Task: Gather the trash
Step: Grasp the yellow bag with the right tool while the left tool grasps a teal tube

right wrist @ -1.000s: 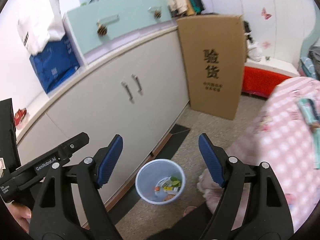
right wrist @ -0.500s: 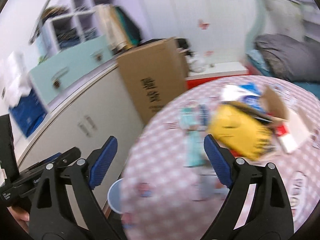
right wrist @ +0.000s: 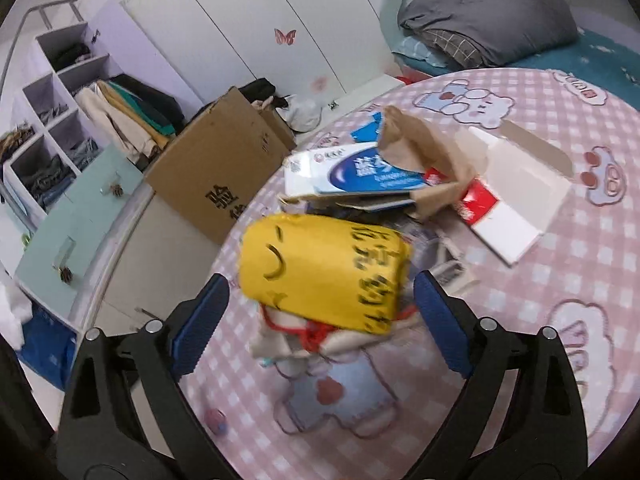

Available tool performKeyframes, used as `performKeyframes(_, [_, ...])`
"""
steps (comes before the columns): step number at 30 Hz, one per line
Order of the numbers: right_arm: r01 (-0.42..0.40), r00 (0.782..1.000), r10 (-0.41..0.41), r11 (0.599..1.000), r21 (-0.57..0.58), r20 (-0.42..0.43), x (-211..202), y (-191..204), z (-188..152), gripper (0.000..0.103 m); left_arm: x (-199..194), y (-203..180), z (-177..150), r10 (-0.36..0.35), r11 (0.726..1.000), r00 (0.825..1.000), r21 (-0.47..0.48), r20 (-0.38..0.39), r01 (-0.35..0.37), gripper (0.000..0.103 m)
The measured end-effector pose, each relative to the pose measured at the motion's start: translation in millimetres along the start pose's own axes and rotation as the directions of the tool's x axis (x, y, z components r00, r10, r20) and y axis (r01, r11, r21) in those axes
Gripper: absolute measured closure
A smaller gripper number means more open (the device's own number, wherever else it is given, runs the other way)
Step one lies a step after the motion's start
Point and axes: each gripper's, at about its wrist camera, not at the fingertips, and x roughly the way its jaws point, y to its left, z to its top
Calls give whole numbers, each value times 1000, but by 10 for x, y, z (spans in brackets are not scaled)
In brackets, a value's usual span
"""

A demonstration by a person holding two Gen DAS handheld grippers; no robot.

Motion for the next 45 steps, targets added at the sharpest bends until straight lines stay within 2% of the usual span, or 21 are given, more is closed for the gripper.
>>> performKeyframes(7, [85, 996, -86, 996, -31, -12, 231, 113, 59, 7, 113, 40, 44, 13, 1000, 1000, -20, -17, -13, 21])
performKeyframes(10, [62, 997, -64, 996, -66, -35, 262, 76, 79, 11, 180, -14, 67, -4, 1000, 1000, -17, -29, 4, 21])
performKeyframes(11, [61, 997, -64, 995, -75, -31, 246, 64, 70, 23, 216, -45, 83, -20, 1000, 999, -18, -38, 20, 21])
performKeyframes(17, [42, 999, -39, 992, -121, 26, 48, -8, 85, 24, 471, -315, 118, -90, 996, 991, -7, -96, 89, 21])
performKeyframes(19, [27, 999, -24, 991, -128, 30, 37, -17, 86, 24, 602, -434, 129, -122, 992, 984, -3, -134, 123, 21])
performKeyframes(26, [-4, 999, 9, 994, -107, 49, 14, -88, 136, 25, 897, -684, 196, -137, 991, 975, -25, -176, 135, 21])
performKeyframes(27, [-9, 999, 14, 995, -100, 47, 16, -104, 138, 25, 939, -720, 207, -134, 991, 974, -19, -181, 133, 23])
performKeyframes(29, [-12, 999, 16, 995, -97, 38, 20, -111, 145, 25, 1019, -773, 218, -126, 992, 972, -9, -197, 127, 35])
performKeyframes(30, [-13, 999, 16, 995, -97, 35, 29, -111, 150, 25, 1078, -801, 221, -121, 992, 970, -8, -210, 122, 36])
performKeyframes(31, [-15, 999, 18, 995, -95, 33, 29, -114, 149, 25, 1085, -807, 235, -112, 994, 974, -1, -199, 114, 37])
performKeyframes(33, [-15, 999, 18, 995, -100, 32, 26, -110, 152, 25, 1110, -852, 245, -113, 993, 973, 17, -200, 118, 47])
performKeyframes(34, [-16, 999, 19, 995, -101, 33, 22, -106, 150, 25, 1100, -858, 242, -121, 992, 972, 18, -199, 127, 71])
performKeyframes(35, [-15, 999, 19, 995, -102, 33, 21, -98, 145, 25, 1115, -866, 240, -137, 989, 967, 20, -213, 145, 81])
performKeyframes(39, [-11, 999, 16, 993, -114, 46, -1, -70, 125, 25, 1047, -776, 229, -169, 985, 967, 9, -193, 174, 83])
performKeyframes(45, [-14, 996, 25, 991, -135, 83, -166, 47, 96, 25, 720, -524, 199, -176, 984, 976, -13, -127, 176, 84])
